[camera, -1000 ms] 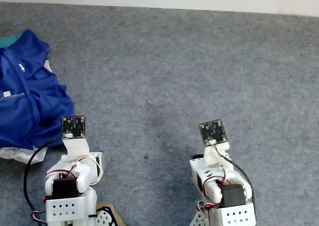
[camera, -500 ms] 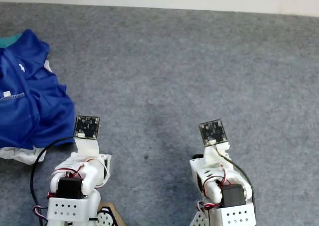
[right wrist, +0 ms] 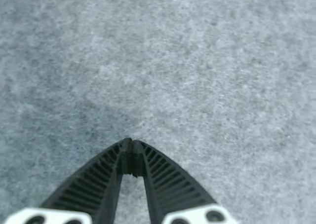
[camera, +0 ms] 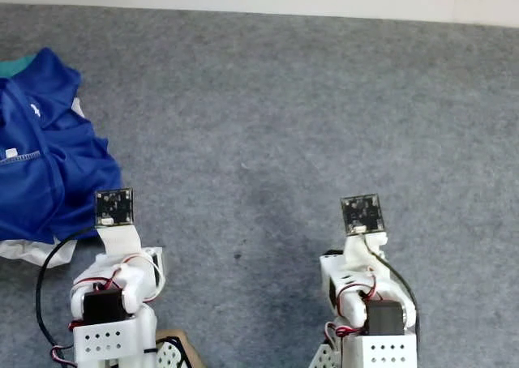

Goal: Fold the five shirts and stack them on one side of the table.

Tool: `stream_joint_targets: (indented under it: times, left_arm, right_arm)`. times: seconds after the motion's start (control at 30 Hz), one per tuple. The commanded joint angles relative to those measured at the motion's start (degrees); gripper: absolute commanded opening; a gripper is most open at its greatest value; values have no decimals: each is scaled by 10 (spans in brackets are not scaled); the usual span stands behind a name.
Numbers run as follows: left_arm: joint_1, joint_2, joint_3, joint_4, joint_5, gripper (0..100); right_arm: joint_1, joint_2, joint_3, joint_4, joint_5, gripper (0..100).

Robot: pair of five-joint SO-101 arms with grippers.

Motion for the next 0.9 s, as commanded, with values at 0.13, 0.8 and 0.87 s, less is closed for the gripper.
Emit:
stream_joint_targets:
  times: [0.13, 0.8, 0.87]
  left_arm:
    - [-10, 3, -7, 4, -2, 210]
    - [-12, 3, 0, 1, -2, 207]
    - [-12, 3, 0, 1, -2, 207]
  right_arm:
    - [18, -7, 73, 1, -1, 12]
    - [61, -7, 73, 1, -4, 12]
    - [61, -7, 73, 1, -4, 12]
